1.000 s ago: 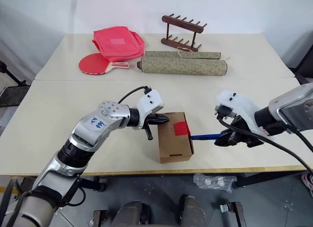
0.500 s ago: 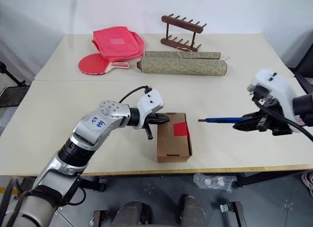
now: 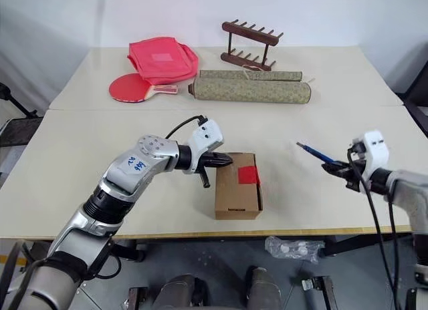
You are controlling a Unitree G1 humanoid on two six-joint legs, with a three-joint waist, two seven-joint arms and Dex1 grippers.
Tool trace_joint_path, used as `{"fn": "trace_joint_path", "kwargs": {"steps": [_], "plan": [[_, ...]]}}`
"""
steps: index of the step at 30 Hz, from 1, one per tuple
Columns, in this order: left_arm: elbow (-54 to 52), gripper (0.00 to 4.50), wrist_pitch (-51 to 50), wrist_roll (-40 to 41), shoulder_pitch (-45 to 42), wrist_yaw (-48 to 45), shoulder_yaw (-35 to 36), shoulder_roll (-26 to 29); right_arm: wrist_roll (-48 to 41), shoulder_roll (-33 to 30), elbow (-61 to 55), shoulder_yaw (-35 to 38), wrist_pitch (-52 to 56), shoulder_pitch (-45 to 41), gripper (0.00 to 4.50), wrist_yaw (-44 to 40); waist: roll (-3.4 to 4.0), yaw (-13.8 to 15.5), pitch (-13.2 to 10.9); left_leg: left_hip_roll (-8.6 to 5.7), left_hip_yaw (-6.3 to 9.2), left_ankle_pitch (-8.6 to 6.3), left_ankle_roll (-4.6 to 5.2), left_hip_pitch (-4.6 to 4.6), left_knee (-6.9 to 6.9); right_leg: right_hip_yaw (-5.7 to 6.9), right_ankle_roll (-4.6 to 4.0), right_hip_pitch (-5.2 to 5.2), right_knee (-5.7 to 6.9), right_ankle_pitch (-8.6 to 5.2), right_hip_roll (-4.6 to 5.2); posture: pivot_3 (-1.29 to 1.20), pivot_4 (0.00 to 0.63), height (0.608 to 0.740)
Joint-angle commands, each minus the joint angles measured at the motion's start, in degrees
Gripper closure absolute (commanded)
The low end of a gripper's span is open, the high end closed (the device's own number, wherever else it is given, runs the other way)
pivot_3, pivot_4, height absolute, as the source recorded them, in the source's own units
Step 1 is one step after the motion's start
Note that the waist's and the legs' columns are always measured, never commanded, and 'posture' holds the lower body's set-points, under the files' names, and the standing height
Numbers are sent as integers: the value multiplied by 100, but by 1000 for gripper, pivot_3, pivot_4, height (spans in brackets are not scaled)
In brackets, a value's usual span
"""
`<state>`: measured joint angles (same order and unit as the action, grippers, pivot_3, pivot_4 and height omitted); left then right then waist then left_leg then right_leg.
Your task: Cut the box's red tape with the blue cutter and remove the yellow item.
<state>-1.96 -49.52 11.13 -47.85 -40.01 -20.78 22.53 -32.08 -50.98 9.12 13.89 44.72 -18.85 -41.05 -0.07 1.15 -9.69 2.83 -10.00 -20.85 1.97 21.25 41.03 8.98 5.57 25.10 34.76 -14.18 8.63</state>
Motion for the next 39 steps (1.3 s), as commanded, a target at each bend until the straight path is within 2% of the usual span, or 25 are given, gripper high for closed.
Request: {"fn": "trace_joint_path", "kwargs": {"steps": [1,4,10,11,13,16,19,21,26,30,31,39], "plan": [[-124,4500,-152,91,41,-89,303,172,148,25,24,225,-293,-26,3359,13,2,-16,-1,0,0,1,-1,0,-2,0,0,0,2,0,-2,0,150,740],[-364,4500,-438,363,-10,-312,646,423,164,-30,-35,347,-311,-48,2370,24,3,-83,-5,0,0,3,-5,2,-7,1,-1,4,14,0,-8,0,150,740],[-651,4500,-736,687,232,-816,869,1172,404,-400,-509,205,-234,-161,251,-33,12,-133,-17,-2,-3,4,-7,12,-14,-1,0,16,9,-1,-9,0,150,740],[-718,4500,-820,770,290,-915,907,1295,423,-414,-618,176,-187,-268,18,20,11,-142,-19,-1,-3,3,-8,12,-15,-1,0,17,8,-1,-9,0,150,740],[-843,4500,-978,924,423,-1056,958,1491,430,-442,-898,56,-17,-469,18,39,11,-151,-23,0,-6,3,-8,14,-15,-4,0,22,9,-1,-11,0,150,740],[-1200,4500,-1142,1114,847,-1249,857,1754,545,-579,-1479,-604,383,-632,18,-204,13,-144,-25,8,-6,3,-12,17,-15,-7,-2,29,13,-2,-11,0,150,740],[-1292,4500,-1066,1051,1118,-1090,728,1656,678,-537,-1840,-1147,750,-798,563,-177,11,-101,-26,8,-4,2,-15,22,-16,-4,-3,30,8,-3,-12,0,150,740],[-1254,4500,-1052,1032,1209,-862,732,1401,735,-352,-2069,-1589,937,-1030,1328,-180,9,-77,-27,2,1,2,-14,35,-8,1,-2,32,6,-2,-9,0,150,740],[-1147,4500,-883,935,1384,-328,858,895,794,87,-2151,-2141,1055,-1399,2993,-290,7,-99,-28,-3,1,2,-10,40,-6,1,6,33,1,2,-8,0,150,740],[-1136,4500,-824,921,1442,-126,931,788,838,342,-2152,-2338,1106,-1653,4314,-314,7,-123,-28,-6,1,2,-11,41,-11,6,5,35,0,1,-13,0,150,740],[-1144,4500,-816,919,1436,-104,946,790,844,399,-2163,-2394,1105,-1717,4463,-346,5,-126,-30,-7,1,2,-11,41,-11,6,5,35,0,1,-13,0,150,740],[-1170,4500,-793,928,1351,66,1038,712,811,794,-2261,-2665,1269,-2098,4463,-538,5,-121,-30,-7,1,2,-11,41,-9,6,5,35,1,2,-12,0,150,740]]}}
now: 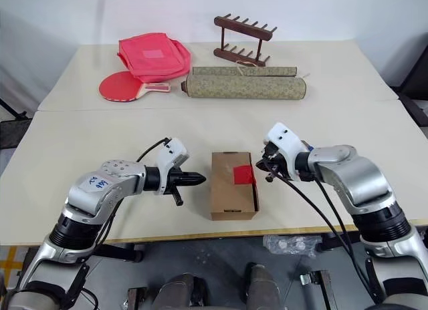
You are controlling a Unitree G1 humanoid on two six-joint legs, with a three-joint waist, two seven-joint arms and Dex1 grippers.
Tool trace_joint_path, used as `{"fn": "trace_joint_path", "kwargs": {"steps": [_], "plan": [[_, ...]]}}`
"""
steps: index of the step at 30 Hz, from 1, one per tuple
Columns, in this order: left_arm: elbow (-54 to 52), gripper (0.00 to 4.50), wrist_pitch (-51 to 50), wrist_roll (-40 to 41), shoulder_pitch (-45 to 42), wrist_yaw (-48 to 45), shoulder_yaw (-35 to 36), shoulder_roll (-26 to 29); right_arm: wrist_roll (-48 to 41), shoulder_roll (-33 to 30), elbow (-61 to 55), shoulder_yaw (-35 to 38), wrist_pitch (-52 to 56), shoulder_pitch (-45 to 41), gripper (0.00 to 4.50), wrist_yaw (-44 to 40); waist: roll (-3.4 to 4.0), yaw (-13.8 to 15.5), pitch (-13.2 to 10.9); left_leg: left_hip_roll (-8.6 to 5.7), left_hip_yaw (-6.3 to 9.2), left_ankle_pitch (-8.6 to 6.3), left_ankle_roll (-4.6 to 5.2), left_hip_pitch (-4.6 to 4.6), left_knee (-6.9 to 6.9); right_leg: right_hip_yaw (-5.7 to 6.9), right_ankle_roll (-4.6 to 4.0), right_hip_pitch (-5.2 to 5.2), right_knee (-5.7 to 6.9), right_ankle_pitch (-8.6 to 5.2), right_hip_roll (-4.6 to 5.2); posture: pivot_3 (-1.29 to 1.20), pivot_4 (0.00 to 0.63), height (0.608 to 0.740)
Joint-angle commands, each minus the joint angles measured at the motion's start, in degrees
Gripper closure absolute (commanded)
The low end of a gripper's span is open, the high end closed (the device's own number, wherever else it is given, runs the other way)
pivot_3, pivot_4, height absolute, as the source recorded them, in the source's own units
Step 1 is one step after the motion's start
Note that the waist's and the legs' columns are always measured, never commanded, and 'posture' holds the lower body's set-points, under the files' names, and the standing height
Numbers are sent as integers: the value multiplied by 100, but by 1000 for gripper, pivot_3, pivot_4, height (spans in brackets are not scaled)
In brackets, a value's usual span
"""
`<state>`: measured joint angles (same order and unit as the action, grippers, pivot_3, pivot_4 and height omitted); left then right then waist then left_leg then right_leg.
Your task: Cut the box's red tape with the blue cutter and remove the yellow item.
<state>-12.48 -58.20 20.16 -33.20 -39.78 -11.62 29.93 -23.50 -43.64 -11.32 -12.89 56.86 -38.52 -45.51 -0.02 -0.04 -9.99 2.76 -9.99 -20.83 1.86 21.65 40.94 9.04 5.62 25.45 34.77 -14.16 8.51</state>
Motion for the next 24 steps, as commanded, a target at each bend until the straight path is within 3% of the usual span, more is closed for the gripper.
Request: {"fn": "trace_joint_path", "kwargs": {"steps": [1,18,24], "plan": [[-76,4500,105,7,-143,57,129,-18,-36,117,-204,-54,56,-176,4463,-120,0,-4,0,0,0,0,0,0,0,0,0,0,0,0,0,0,150,740],[647,4500,577,-314,-509,1,-3,-46,341,57,24,-6,39,-320,4463,-48,0,-17,0,-2,-2,0,0,0,-2,2,0,1,0,0,-2,0,150,740],[-27,4500,441,488,-206,-699,599,288,321,-592,-202,608,28,-249,4308,-132,0,-13,-1,-1,-3,-1,-1,2,-3,1,0,4,-2,0,-1,0,150,740]]}}
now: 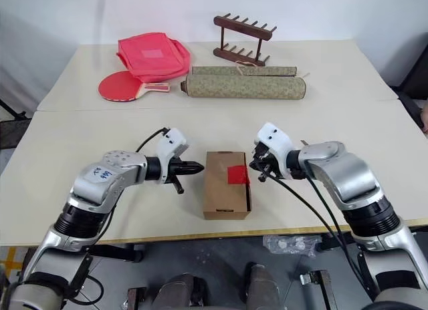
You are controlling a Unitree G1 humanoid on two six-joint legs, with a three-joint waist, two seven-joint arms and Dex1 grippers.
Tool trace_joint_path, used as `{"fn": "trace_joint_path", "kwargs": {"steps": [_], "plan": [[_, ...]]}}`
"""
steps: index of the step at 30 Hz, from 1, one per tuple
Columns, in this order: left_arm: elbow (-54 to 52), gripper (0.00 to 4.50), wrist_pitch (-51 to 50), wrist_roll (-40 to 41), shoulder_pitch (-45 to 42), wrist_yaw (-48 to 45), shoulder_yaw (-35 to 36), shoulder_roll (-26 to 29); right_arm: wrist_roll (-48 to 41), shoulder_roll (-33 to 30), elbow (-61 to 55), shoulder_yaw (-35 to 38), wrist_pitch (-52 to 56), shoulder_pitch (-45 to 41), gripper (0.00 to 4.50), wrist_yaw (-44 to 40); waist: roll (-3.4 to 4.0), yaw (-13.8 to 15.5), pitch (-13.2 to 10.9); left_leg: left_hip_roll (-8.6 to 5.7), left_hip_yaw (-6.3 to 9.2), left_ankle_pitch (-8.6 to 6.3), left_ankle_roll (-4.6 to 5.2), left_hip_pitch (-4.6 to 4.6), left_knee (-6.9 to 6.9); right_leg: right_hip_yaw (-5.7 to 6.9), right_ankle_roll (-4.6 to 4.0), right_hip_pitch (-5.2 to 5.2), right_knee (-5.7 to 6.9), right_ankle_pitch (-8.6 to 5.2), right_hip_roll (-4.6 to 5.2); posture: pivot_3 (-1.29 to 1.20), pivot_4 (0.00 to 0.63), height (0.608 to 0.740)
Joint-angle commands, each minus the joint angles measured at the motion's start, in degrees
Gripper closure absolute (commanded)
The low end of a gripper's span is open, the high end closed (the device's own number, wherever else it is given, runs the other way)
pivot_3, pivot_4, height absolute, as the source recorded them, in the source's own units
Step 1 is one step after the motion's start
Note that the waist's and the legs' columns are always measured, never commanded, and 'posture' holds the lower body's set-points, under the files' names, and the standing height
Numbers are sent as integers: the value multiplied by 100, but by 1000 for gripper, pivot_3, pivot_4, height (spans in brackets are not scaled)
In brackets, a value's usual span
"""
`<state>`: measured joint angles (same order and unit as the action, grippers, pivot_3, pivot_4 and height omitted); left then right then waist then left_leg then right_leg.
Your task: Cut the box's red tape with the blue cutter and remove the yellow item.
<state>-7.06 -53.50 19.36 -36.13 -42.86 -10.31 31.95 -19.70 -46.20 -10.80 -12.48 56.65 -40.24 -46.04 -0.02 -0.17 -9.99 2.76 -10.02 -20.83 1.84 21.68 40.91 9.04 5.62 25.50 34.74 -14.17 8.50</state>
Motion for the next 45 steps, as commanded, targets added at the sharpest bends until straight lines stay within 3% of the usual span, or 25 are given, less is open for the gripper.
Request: {"fn": "trace_joint_path", "kwargs": {"steps": [1,2,6,13,14,19,26,38,45], "plan": [[-683,4500,-119,771,74,-422,661,61,-191,-377,-339,711,200,-108,4094,-96,-1,13,-1,2,0,-1,-1,0,-1,-1,0,0,-1,0,1,0,150,740],[-761,4500,-244,974,24,-406,858,16,-316,-380,-430,864,348,-148,3904,-80,-3,15,-2,4,3,-1,-1,3,-1,1,0,1,-3,0,1,0,150,740],[-718,4500,-439,1339,-321,-196,1207,-218,-545,-91,-512,1198,806,-330,2445,203,-4,2,-2,2,4,0,-1,2,5,1,0,-1,3,0,-1,0,150,740],[-182,4500,200,580,-824,-568,0,-34,-660,412,-501,1043,1153,-478,125,482,-3,-2,-2,-3,-2,0,-1,0,2,0,0,-1,6,0,-3,0,150,740],[-104,4500,297,485,-864,-632,-121,1,-660,450,-510,1006,1183,-476,18,499,-3,-1,-2,-2,-2,0,-1,0,2,2,0,-1,4,0,-5,0,150,740],[220,4500,800,-5,-993,-951,-667,180,-493,682,-318,802,1259,-466,18,807,-3,-9,-2,-1,-3,0,-2,3,-1,1,0,2,0,0,-7,0,150,740],[669,4500,1230,-374,-1173,-1178,-894,34,-502,801,-266,741,1218,-254,18,906,-3,-6,-2,-1,-3,0,-2,5,1,2,0,2,0,0,-7,0,150,740],[710,4500,1371,-630,-1137,-1329,-923,-46,-314,317,-239,137,805,56,18,482,-3,-1,-2,0,-2,0,-1,3,3,1,0,0,2,0,-8,0,150,740],[646,4500,1272,-678,-1082,-1235,-898,-79,318,-141,73,-651,-54,39,18,-70,-11,-3,2,0,-1,0,-1,0,4,2,0,-3,1,0,-8,0,150,740]]}}
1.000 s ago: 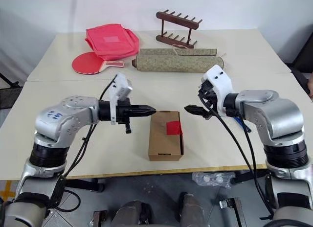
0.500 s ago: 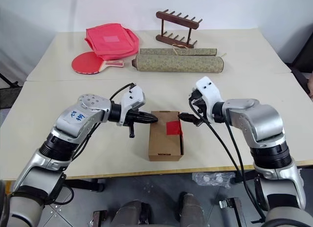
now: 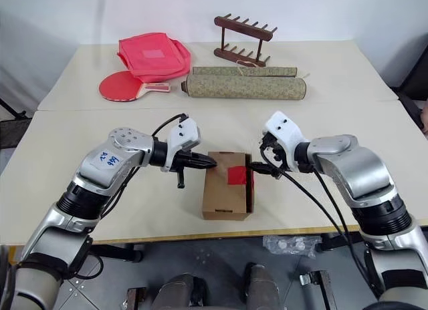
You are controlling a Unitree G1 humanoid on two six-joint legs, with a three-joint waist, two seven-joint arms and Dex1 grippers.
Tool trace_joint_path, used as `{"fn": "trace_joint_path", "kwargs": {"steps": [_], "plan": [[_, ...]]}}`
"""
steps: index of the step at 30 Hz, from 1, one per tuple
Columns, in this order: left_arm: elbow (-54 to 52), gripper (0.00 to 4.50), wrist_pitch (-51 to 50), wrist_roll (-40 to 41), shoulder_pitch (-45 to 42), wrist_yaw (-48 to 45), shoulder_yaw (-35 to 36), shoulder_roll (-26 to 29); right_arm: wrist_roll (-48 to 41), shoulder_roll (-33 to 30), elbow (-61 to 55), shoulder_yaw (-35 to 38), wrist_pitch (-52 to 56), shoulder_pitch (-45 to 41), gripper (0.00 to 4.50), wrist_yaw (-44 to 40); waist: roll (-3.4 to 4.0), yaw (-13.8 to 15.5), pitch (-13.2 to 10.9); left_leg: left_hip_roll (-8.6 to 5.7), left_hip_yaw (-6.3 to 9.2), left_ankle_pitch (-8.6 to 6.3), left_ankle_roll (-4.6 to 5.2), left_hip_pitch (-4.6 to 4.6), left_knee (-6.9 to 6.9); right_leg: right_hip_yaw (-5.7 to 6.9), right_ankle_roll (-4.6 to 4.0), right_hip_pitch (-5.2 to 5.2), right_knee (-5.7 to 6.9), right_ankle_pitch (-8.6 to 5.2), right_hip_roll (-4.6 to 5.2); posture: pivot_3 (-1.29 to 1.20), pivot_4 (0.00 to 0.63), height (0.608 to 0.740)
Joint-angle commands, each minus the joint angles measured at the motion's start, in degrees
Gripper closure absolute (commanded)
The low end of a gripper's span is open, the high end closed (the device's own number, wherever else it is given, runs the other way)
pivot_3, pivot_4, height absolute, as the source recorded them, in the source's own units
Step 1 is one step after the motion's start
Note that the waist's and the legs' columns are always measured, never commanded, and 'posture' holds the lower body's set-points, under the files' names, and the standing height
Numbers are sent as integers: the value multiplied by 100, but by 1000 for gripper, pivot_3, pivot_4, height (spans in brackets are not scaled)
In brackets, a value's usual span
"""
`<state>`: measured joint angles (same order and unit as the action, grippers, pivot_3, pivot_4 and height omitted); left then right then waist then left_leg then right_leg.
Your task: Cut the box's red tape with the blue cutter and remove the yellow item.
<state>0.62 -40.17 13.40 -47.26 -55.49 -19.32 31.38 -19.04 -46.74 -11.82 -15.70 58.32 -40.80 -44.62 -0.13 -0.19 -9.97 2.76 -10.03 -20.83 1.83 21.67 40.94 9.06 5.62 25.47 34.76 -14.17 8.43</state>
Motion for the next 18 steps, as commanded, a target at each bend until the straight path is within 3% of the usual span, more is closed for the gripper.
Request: {"fn": "trace_joint_path", "kwargs": {"steps": [1,4,9,12,18], "plan": [[-143,4500,-77,-83,46,37,2,-20,445,-146,280,-513,-398,74,18,-277,0,-2,0,0,-1,0,0,0,0,0,0,0,1,0,0,0,150,740],[-163,4500,-142,-85,59,83,23,-27,1021,-350,532,-1010,-975,73,18,-509,0,-4,0,-1,-3,0,0,0,1,-2,0,1,1,0,0,0,150,740],[-165,4500,-186,-107,85,152,43,-23,1403,-616,539,-1076,-1354,198,18,-789,-1,20,1,-1,-1,0,0,-2,7,-2,1,-3,4,0,3,0,150,740],[-169,4500,-185,-110,109,182,47,-29,1071,-641,409,-581,-944,286,18,-861,-3,28,2,-1,1,0,1,-2,9,-1,1,-5,3,0,4,0,150,740],[-199,4500,-175,-89,155,206,43,-57,-238,-385,372,997,1463,56,18,-898,-2,11,1,2,4,1,2,-2,10,-1,0,-3,11,0,4,0,150,740]]}}
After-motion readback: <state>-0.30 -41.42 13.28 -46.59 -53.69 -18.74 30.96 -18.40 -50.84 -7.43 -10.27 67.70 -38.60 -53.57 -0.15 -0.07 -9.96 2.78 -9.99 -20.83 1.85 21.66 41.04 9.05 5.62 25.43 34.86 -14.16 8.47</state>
